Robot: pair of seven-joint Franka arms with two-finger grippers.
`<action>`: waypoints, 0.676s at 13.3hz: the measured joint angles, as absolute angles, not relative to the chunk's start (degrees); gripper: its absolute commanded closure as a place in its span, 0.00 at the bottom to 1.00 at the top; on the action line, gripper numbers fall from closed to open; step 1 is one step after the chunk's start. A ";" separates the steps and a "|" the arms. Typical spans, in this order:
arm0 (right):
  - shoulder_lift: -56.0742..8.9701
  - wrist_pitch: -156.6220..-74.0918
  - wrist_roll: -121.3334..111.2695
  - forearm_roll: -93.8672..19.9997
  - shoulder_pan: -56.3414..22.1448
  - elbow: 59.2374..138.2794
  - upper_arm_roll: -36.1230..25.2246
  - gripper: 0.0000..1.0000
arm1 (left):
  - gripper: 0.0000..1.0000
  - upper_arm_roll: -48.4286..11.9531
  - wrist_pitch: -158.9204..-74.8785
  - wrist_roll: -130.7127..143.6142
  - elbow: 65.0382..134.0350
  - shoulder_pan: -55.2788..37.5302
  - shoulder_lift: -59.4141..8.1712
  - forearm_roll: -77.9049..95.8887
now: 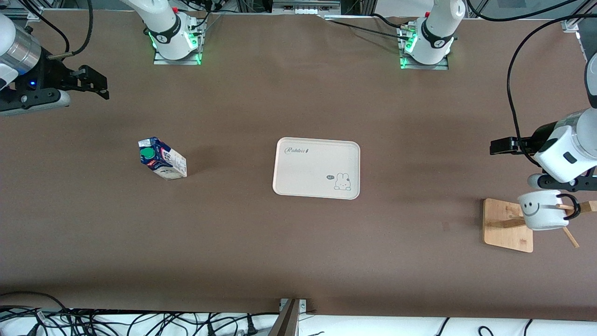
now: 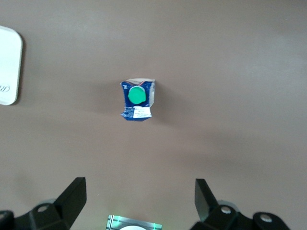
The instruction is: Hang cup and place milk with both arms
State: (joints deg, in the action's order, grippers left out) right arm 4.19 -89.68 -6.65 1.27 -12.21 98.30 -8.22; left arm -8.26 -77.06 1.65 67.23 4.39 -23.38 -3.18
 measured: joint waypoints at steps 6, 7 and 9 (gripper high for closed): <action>0.75 -89.65 -6.79 0.75 -4.00 94.70 -2.75 0.00 | 0.00 -3.92 -97.10 0.69 86.42 1.23 -11.20 -2.97; 0.75 -89.57 -6.72 0.68 -4.07 94.46 -2.33 0.00 | 0.00 -1.89 -99.62 0.69 89.49 -0.31 -8.58 -2.92; 0.75 -89.47 -6.64 0.64 -4.46 94.09 -1.90 0.00 | 0.00 0.24 -105.74 0.67 95.05 -1.72 -3.97 -2.81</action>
